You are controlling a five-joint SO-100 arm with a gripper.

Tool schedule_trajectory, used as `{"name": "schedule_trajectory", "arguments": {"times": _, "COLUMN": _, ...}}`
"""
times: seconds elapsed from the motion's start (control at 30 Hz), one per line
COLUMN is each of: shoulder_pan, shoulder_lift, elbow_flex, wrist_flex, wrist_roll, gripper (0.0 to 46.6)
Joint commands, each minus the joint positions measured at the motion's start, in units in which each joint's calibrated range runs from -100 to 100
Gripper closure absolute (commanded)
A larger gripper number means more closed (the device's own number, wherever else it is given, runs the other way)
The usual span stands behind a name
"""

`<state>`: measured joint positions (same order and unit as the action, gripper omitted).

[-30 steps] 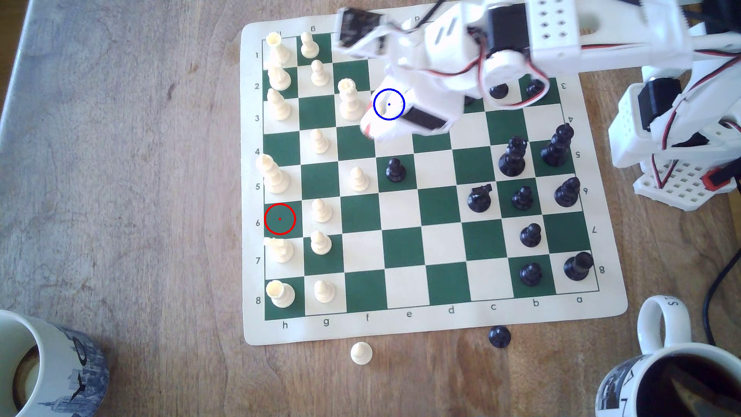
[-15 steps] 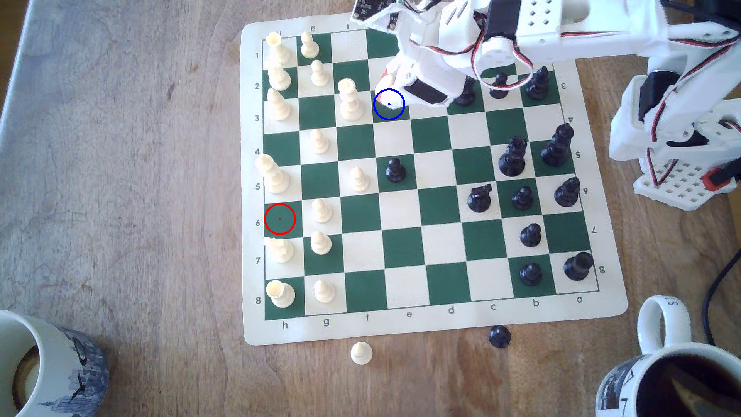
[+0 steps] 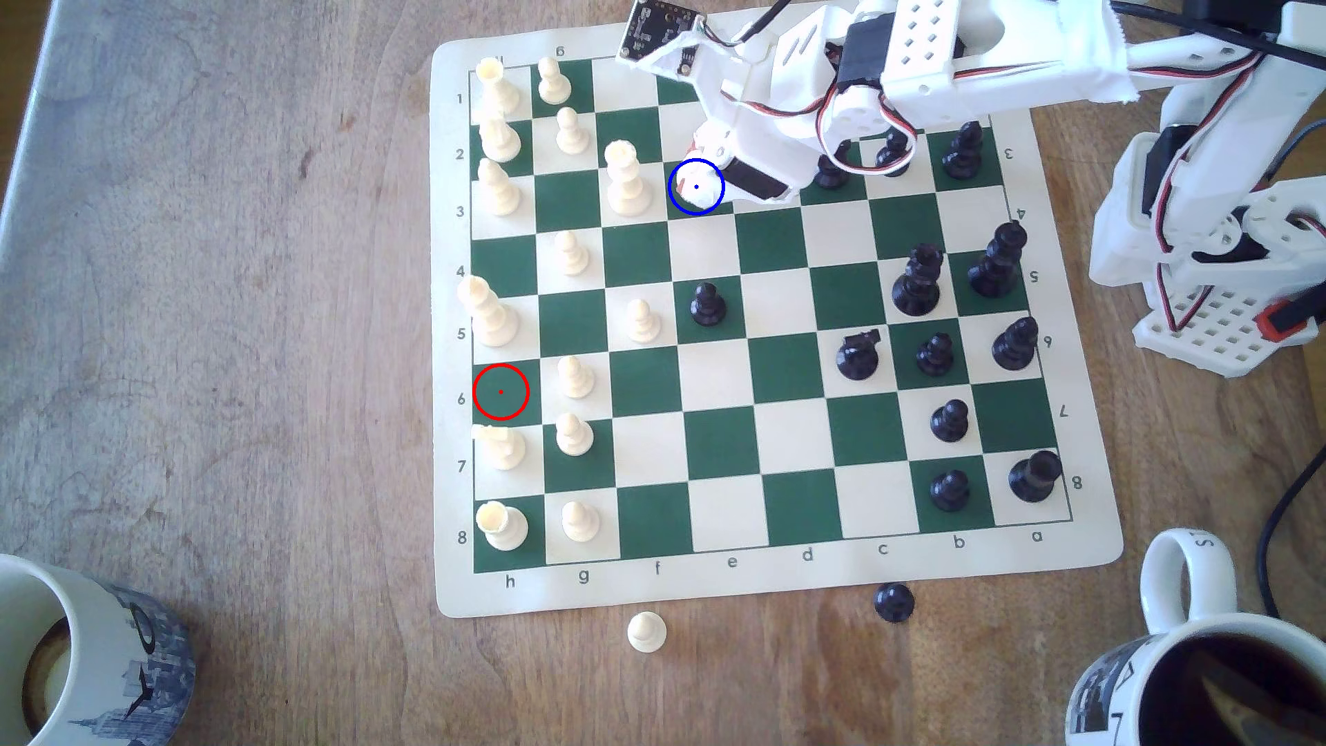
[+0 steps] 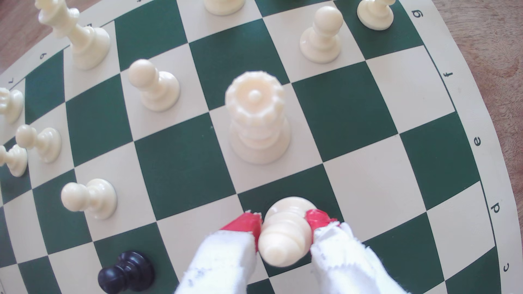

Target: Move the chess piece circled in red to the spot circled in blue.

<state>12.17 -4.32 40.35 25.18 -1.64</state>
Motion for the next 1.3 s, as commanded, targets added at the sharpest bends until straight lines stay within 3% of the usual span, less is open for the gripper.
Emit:
{"name": "schedule_trajectory", "arguments": {"times": 0.0, "shoulder_pan": 0.31, "shoulder_lift": -0.35, "elbow_flex": -1.28, "wrist_flex": -1.18, "wrist_roll": 0.15, "gripper": 43.9}}
{"name": "schedule_trajectory", "arguments": {"times": 0.53, "shoulder_pan": -0.01, "shoulder_lift": 2.53, "elbow_flex": -2.55, "wrist_flex": -2.17, "wrist_roll": 0.2, "gripper": 43.4}}
{"name": "schedule_trajectory", "arguments": {"times": 0.63, "shoulder_pan": 0.39, "shoulder_lift": 2.62, "elbow_flex": -2.73, "wrist_flex": -2.25, "wrist_roll": 0.2, "gripper": 36.8}}
{"name": "schedule_trajectory", "arguments": {"times": 0.67, "shoulder_pan": 0.54, "shoulder_lift": 2.28, "elbow_flex": -2.64, "wrist_flex": -2.49, "wrist_roll": 0.05, "gripper": 31.1}}
{"name": "schedule_trajectory", "arguments": {"times": 0.8, "shoulder_pan": 0.85, "shoulder_lift": 0.58, "elbow_flex": -2.55, "wrist_flex": -2.57, "wrist_roll": 0.15, "gripper": 28.2}}
{"name": "schedule_trajectory", "arguments": {"times": 1.03, "shoulder_pan": 3.83, "shoulder_lift": -11.47, "elbow_flex": 2.08, "wrist_flex": -2.82, "wrist_roll": 0.88, "gripper": 26.5}}
{"name": "schedule_trajectory", "arguments": {"times": 1.27, "shoulder_pan": 0.54, "shoulder_lift": -42.88, "elbow_flex": 21.84, "wrist_flex": -13.47, "wrist_roll": 0.78, "gripper": 26.2}}
